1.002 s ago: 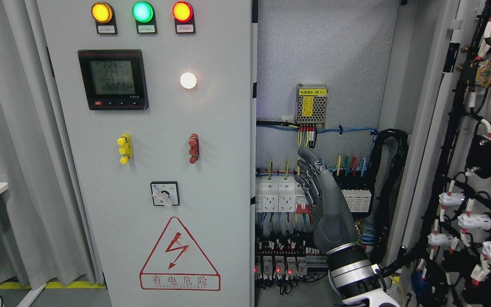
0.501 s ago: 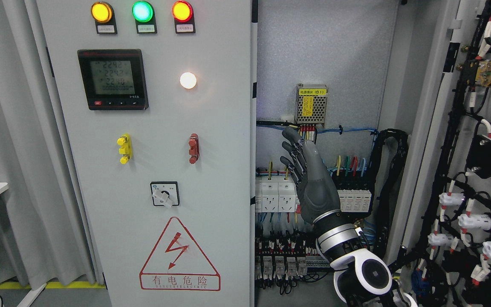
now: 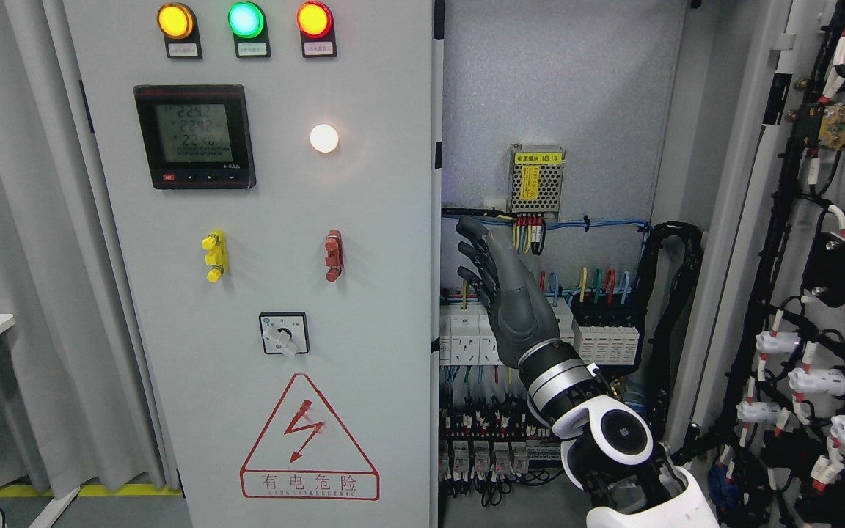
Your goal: Open door with both hands
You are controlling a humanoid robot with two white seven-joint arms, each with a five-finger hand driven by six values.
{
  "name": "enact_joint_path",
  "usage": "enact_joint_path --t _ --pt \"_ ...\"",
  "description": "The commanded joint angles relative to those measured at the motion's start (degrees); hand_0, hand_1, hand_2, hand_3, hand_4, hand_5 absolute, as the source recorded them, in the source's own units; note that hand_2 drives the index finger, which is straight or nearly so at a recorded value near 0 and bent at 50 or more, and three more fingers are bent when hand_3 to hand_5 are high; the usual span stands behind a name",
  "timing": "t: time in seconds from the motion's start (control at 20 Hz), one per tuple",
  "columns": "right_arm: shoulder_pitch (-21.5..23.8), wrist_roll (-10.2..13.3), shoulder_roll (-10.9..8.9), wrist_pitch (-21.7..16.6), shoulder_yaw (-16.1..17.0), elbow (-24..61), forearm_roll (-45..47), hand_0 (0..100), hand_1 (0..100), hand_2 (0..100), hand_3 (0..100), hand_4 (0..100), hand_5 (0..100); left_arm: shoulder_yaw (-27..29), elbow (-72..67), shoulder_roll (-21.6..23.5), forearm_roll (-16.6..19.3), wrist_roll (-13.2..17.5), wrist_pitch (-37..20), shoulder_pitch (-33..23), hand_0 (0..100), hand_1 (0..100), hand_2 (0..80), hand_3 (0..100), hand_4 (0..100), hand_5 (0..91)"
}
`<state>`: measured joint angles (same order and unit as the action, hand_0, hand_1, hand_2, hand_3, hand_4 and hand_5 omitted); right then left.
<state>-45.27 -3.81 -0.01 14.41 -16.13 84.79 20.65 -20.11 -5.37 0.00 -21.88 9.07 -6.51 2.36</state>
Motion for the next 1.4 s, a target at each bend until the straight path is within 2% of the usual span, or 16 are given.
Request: enact_joint_path --t 0.0,0.5,0.65,0.85,1.0,1.35 --pt "-2.8 -1.3 0.01 1.8 -1.1 -4.7 3.6 22 0 0 0 0 0 0.1 0.0 0.0 -0.1 0.1 0.2 0.0 29 0 2.8 3 4 0.0" --pt "-3.7 -1.8 0.01 1.6 -1.2 -4.6 3.5 22 0 0 0 0 0 0.1 0.2 0.0 0.2 0.2 0.1 0.0 29 0 2.8 3 4 0.0" --pt "-3.8 -3.7 0.01 1.3 -1.2 -4.5 3.6 22 0 0 0 0 0 0.0 0.2 0.0 0.3 0.1 0.1 0.0 29 0 2.9 3 4 0.0" --pt "-3.9 -4.2 0.01 1.2 -0.9 -4.3 3.8 22 0 0 0 0 0 0.0 0.2 0.0 0.3 0.1 0.1 0.0 29 0 2.9 3 4 0.0" --pt "-3.8 -6.5 0.01 -0.7 -0.1 -4.1 3.8 22 0 0 0 0 0 0.0 0.2 0.0 0.3 0.1 0.0 0.0 30 0 2.9 3 4 0.0" --pt "-3.4 -10.2 0.01 -1.1 0.6 -4.4 3.8 22 0 0 0 0 0 0.0 0.2 0.0 0.3 0.1 -0.1 0.0 30 0 2.8 3 3 0.0"
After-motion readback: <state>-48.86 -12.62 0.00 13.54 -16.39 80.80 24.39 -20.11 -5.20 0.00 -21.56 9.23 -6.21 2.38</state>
